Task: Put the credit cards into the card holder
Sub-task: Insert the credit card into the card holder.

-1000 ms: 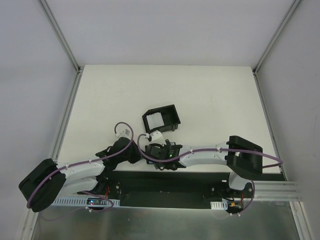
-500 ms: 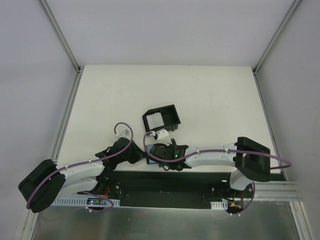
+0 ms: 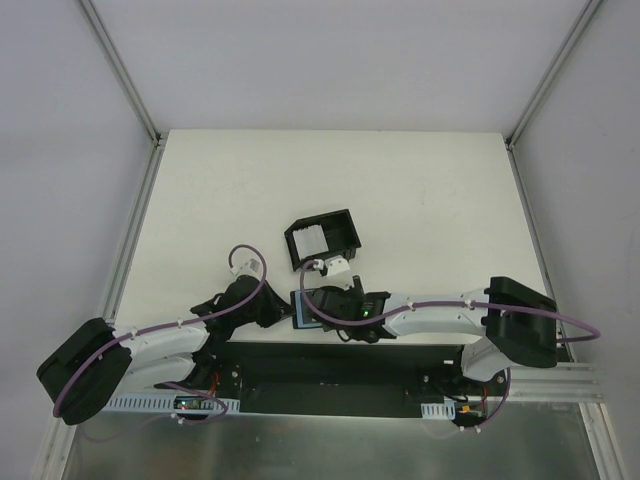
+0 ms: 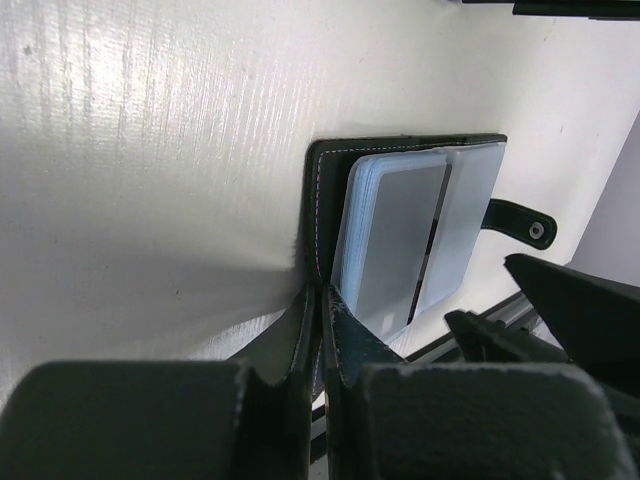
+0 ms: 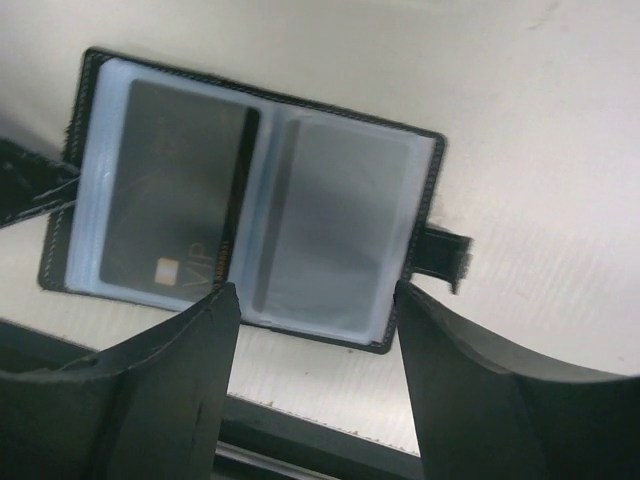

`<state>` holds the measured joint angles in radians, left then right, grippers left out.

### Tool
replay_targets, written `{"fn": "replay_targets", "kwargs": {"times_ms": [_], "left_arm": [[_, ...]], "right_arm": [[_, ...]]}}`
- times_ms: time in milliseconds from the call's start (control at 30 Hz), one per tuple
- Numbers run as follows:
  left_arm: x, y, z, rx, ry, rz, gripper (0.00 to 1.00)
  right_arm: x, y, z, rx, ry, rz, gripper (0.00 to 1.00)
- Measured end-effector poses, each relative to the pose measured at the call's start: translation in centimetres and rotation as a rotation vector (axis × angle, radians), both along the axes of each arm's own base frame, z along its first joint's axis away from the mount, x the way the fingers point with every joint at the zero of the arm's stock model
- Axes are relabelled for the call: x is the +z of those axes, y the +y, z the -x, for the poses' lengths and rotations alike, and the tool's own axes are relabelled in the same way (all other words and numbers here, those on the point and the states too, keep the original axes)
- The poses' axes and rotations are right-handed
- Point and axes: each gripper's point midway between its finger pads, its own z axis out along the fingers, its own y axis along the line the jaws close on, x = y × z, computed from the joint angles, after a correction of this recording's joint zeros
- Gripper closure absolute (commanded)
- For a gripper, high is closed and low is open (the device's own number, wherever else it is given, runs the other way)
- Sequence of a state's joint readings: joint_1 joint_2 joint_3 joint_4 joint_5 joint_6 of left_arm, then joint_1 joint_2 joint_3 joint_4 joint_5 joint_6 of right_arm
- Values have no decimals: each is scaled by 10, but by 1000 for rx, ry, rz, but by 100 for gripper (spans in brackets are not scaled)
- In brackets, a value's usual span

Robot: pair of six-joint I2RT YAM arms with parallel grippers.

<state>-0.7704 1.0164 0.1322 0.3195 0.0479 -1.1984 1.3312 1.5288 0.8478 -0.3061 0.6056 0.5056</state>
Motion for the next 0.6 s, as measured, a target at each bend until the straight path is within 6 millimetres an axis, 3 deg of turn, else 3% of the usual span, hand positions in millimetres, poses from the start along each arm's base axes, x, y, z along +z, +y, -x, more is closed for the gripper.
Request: {"fn": "replay_targets", "kwargs": {"times_ms": [233, 400, 600], "left_arm": [[0, -1, -1, 0, -2, 2, 100], [0, -1, -1, 0, -2, 2, 100], [0, -1, -1, 0, -2, 2, 100]], "right_arm": [[-10, 20, 12, 113, 56, -20, 33], [-23, 23, 21, 171, 85, 24, 32], [-23, 37, 23, 214, 85, 37, 32]]}}
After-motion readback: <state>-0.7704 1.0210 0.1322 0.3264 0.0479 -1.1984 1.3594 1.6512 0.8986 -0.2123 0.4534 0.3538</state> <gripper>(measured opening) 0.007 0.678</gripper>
